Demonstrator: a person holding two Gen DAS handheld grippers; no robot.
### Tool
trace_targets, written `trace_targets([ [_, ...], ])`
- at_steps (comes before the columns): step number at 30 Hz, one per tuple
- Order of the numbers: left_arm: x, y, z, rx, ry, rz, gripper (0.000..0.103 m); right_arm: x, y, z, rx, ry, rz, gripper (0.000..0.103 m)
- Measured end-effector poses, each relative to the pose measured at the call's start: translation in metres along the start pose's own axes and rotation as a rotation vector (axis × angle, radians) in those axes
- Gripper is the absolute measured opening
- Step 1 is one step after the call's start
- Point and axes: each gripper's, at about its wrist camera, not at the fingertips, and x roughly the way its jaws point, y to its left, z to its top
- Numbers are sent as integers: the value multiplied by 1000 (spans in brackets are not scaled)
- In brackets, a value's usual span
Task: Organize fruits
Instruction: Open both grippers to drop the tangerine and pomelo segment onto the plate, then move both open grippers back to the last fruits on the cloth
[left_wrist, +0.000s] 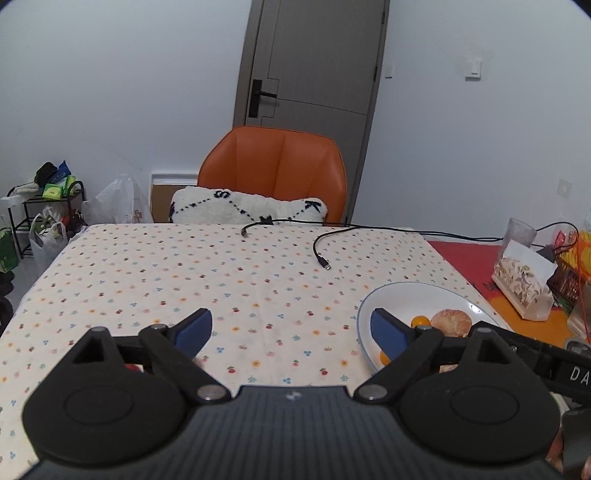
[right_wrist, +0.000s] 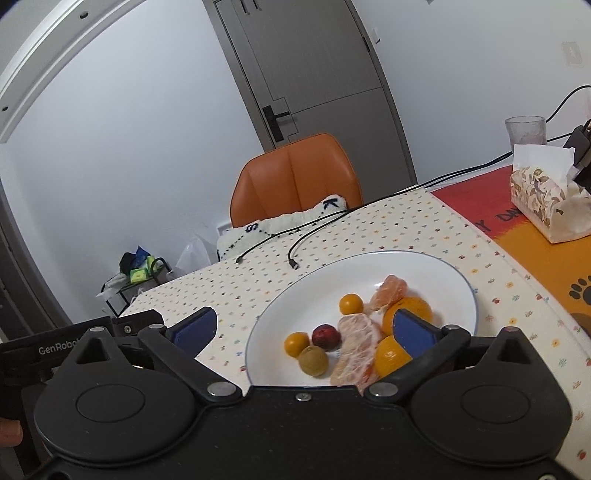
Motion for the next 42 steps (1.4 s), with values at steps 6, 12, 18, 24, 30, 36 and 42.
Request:
trace_targets([
  [6, -8, 10, -4, 4, -11, 0, 94, -4, 12, -6, -31, -6, 9, 103],
  [12, -13, 25, -7, -58, -11, 6, 94, -6, 20, -6, -55, -9, 29, 103],
  [18, -20, 40, -8, -92, -16, 18, 94, -5, 31, -11, -78, 7, 52, 103],
  [24, -25, 55, -8, -87, -3, 30, 94, -3, 43, -15, -91, 21, 72, 103],
  [30, -32, 71, -9, -72, -4, 53, 94, 3, 55, -18, -91, 36, 92, 103],
  [36, -32, 89, -14, -65, 27, 72, 94, 16, 71, -22, -107, 58, 124, 103],
  [42, -33, 107, -17, -87, 24, 82, 94, 29, 85, -25, -137, 86, 156, 103],
])
